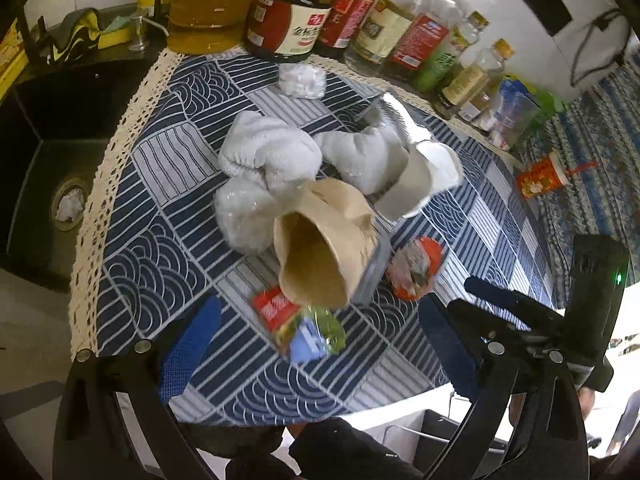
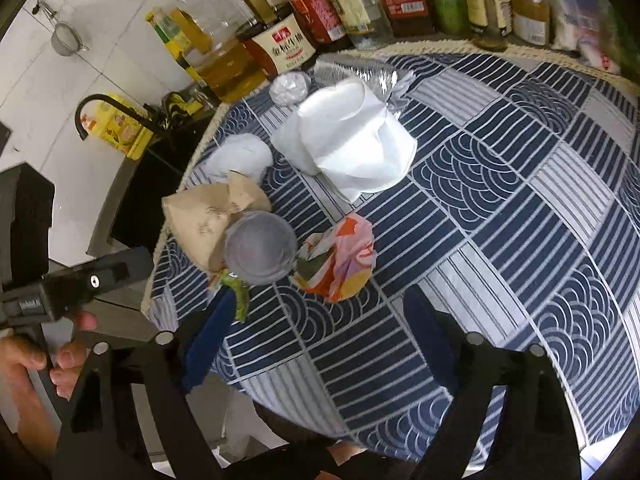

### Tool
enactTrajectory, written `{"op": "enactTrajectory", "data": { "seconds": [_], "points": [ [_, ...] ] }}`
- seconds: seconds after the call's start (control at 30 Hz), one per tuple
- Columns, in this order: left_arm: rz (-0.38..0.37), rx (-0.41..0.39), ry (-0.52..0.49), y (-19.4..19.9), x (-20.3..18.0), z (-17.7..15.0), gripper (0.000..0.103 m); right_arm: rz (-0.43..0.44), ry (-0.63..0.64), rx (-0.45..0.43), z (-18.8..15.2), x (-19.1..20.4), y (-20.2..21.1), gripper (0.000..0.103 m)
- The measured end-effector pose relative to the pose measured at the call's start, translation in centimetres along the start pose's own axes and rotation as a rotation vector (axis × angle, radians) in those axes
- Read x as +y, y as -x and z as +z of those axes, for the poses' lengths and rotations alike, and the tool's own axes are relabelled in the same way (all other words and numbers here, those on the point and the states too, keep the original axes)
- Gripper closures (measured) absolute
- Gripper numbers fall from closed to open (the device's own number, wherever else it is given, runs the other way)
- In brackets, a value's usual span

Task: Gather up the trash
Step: 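Grasp the brown paper cup with the left tool while the right tool grasps the colorful wrapper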

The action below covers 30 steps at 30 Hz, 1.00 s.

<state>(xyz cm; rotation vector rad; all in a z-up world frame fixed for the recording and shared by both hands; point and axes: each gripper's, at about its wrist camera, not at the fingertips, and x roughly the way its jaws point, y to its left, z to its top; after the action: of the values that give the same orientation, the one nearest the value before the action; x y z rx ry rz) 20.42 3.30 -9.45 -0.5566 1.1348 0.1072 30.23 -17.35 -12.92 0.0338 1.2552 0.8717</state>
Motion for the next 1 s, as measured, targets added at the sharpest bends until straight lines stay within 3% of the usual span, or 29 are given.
{"op": "enactTrajectory", "data": {
  "seconds": [0.33,0.4,0.53,0.63,0.8,1.0],
  "points": [
    [-0.003,0.018,0.023,-2.6,0.6,1.9,0.008,0.020,0.048,0.056,1.6,-0.7,-2.6,0.029],
    [-0.007,0.017,0.030,-2.8,0.7,2.1,0.015,0.020,0.059,0.062,1.8,-0.6,-2.9,0.032],
    [-0.013,0.024,0.055,-3.6,1.3,2.5,0.017,0.025,0.054,0.066,1.9,-0.8,-3.3,0.032],
    [-0.027,0.035,0.056,-3.9,1.4,2.5,0.027,0.033,0.054,0.074,2.0,-0.8,-3.7,0.033],
    [-0.044,0.040,0.055,-4.1,1.6,2.6,0.044,0.026,0.063,0.083,1.8,-0.7,-4.0,0.044],
    [-0.059,0.027,0.039,-3.9,1.4,2.4,0.052,0.015,0.076,0.078,1.5,-0.3,-3.8,0.048]
  ]
}}
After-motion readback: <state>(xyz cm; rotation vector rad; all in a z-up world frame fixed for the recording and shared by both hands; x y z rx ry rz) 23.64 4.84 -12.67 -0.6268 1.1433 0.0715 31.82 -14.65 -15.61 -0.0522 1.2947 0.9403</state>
